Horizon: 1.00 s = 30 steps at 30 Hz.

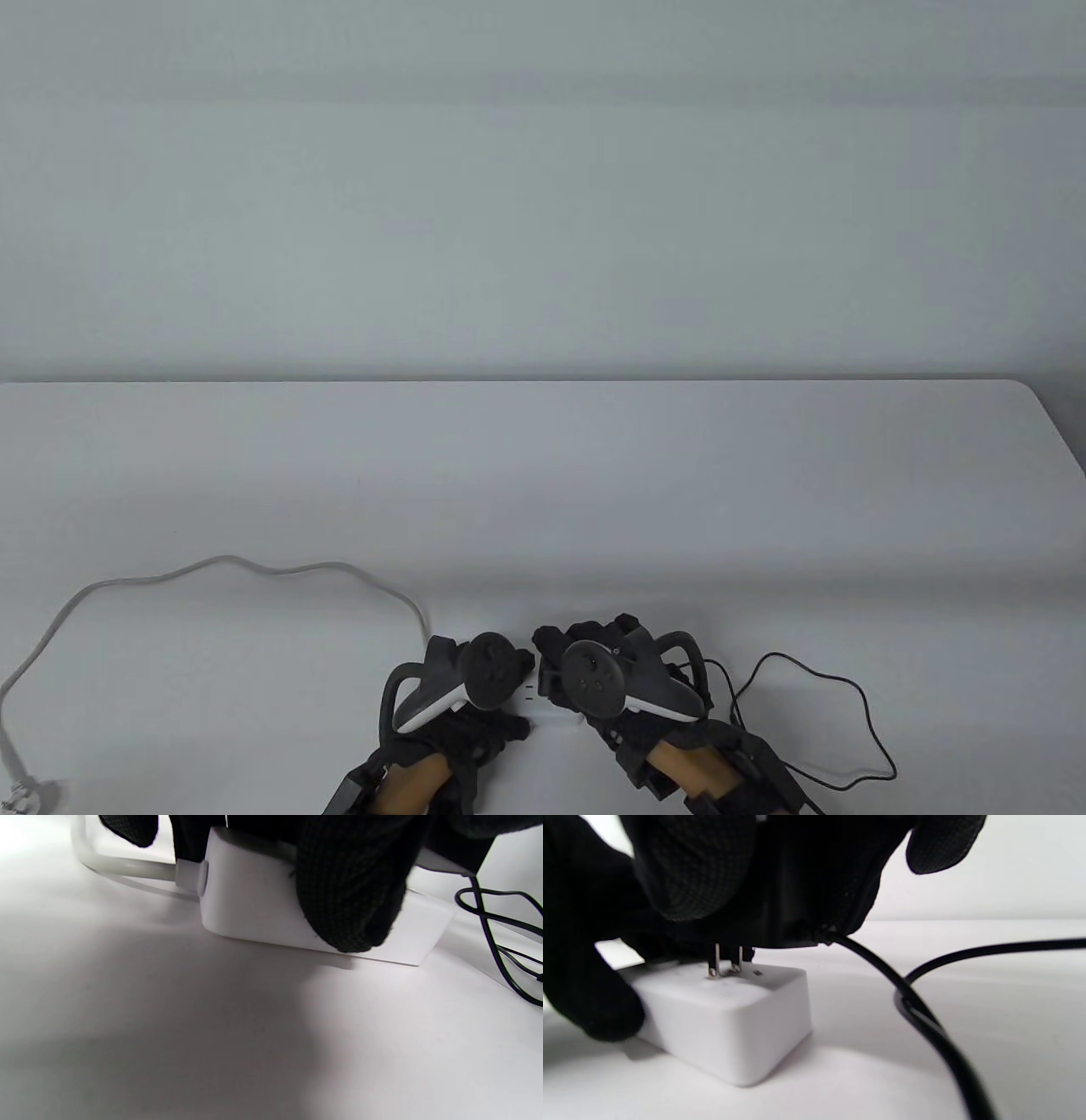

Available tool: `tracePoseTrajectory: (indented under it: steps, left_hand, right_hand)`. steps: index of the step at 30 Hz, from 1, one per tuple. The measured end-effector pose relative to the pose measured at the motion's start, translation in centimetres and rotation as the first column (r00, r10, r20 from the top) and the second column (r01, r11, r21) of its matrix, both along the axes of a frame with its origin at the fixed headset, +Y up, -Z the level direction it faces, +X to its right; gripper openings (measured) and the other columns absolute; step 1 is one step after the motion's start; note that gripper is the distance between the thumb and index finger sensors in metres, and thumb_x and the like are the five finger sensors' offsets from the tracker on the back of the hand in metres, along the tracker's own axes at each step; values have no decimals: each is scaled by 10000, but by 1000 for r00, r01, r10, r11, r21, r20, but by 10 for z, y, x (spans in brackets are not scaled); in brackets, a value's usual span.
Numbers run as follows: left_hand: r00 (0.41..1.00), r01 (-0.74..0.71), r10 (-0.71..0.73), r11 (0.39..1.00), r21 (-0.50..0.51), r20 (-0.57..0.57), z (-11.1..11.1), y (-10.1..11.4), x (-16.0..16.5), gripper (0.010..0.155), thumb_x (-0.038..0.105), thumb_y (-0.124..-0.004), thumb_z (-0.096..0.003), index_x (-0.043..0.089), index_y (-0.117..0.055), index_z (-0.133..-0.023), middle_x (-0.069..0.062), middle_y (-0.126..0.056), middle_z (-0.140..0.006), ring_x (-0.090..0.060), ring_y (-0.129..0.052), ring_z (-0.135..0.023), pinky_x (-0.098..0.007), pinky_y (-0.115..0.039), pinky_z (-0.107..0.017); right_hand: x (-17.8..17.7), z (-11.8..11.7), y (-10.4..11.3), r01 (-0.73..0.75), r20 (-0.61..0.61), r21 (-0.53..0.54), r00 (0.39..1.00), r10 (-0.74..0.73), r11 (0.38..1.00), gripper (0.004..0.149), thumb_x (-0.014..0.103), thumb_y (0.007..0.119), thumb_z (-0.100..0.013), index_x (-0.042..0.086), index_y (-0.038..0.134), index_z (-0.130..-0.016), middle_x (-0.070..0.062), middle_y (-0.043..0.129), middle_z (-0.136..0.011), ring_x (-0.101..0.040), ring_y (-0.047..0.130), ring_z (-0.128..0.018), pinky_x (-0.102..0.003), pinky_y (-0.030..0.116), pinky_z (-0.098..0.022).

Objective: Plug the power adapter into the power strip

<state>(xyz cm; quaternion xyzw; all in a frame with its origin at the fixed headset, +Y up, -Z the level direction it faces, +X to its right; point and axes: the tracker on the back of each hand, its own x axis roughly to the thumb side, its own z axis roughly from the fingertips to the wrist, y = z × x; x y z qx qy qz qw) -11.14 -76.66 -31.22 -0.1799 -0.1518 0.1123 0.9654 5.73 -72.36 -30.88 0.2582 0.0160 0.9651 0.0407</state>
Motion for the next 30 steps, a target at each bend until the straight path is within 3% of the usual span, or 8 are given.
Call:
tracePoseTrajectory:
  steps: [12, 24, 25, 26, 30]
  left_hand:
    - [1000, 10, -10, 1000, 1, -7, 0, 0, 1, 778, 474, -950, -361, 350, -658, -1071, 12, -725, -1106, -326, -714, -1017, -572, -579, -767]
    - [1000, 1, -1, 1000, 4, -16, 0, 0, 0, 777, 475, -952, -353, 360, -663, -1065, 20, -732, -1101, -319, -716, -1015, -562, -588, -765]
    - [1000, -16, 16, 1000, -7, -5, -1, -2, 1, 774, 467, -951, -358, 354, -662, -1067, 14, -729, -1105, -321, -709, -1021, -562, -586, -766]
    - [1000, -3, 3, 1000, 0, -27, 1, 0, 0, 776, 471, -956, -349, 362, -666, -1061, 26, -731, -1100, -316, -715, -1014, -562, -589, -765]
    - [1000, 5, -5, 1000, -2, -18, 0, 0, 1, 776, 473, -955, -353, 361, -664, -1064, 25, -731, -1103, -315, -717, -1019, -562, -589, -767]
  right_hand:
    - [-13, 8, 1, -114, -31, 88, 993, 117, 990, 668, 428, 840, -405, 233, 677, -1023, -30, 832, -884, -221, 942, -734, -640, 639, -688]
    - [-15, 11, -2, -126, -53, 99, 990, 131, 987, 666, 423, 842, -412, 219, 668, -1022, -40, 830, -885, -227, 945, -735, -619, 647, -697]
    - [-22, 9, -10, -232, -44, 77, 971, 236, 970, 673, 415, 839, -421, 208, 643, -1031, -47, 818, -890, -237, 941, -745, -623, 673, -690]
    - [-14, 17, -8, -181, -54, 142, 980, 190, 973, 672, 421, 847, -410, 217, 675, -1026, -36, 848, -884, -222, 965, -738, -609, 663, -709]
    - [-17, 15, -12, -186, -60, 129, 979, 195, 974, 673, 416, 838, -416, 207, 658, -1030, -53, 834, -888, -229, 955, -740, -610, 664, -701]
